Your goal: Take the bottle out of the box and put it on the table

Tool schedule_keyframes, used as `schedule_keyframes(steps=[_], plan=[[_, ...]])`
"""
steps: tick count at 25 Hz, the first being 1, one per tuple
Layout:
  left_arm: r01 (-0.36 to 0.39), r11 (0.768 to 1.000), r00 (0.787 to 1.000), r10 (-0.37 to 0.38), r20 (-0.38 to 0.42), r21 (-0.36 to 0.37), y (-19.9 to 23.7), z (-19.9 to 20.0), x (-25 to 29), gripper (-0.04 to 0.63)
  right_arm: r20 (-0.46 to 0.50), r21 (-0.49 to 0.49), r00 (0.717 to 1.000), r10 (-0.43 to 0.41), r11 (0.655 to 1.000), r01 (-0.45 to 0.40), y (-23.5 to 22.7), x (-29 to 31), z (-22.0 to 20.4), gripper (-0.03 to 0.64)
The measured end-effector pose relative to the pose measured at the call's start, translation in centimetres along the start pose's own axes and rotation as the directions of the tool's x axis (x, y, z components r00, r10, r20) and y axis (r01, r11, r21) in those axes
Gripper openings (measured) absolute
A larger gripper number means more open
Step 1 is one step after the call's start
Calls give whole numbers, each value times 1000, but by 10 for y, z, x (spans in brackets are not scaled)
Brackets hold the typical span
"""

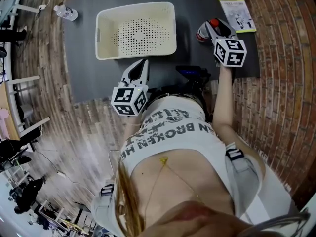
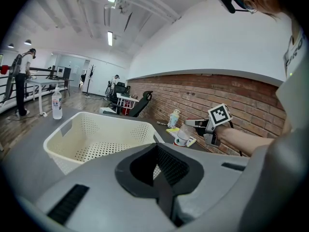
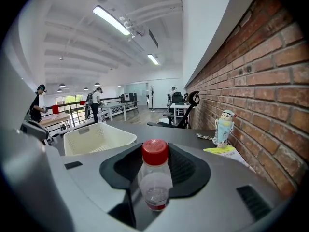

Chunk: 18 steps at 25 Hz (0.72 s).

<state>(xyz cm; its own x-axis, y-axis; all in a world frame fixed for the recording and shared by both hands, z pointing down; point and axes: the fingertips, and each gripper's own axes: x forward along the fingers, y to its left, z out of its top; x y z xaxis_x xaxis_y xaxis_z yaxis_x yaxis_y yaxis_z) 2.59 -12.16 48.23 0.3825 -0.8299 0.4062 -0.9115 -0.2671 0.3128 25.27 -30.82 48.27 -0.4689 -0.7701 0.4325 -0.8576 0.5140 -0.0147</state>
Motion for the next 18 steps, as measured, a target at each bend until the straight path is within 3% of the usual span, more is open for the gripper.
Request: schedule_keyframes(steps=[7,18], plan=[[2,1000,1000,-2,-4,-4,1,0,2,5,-26,-3,1000,-7,1000,6,0,4,-17,156],[3,1000,1000,-3,-15,-9,0,-5,6,5,40,-8,999,-20,1000,20,0,7,-18,156]])
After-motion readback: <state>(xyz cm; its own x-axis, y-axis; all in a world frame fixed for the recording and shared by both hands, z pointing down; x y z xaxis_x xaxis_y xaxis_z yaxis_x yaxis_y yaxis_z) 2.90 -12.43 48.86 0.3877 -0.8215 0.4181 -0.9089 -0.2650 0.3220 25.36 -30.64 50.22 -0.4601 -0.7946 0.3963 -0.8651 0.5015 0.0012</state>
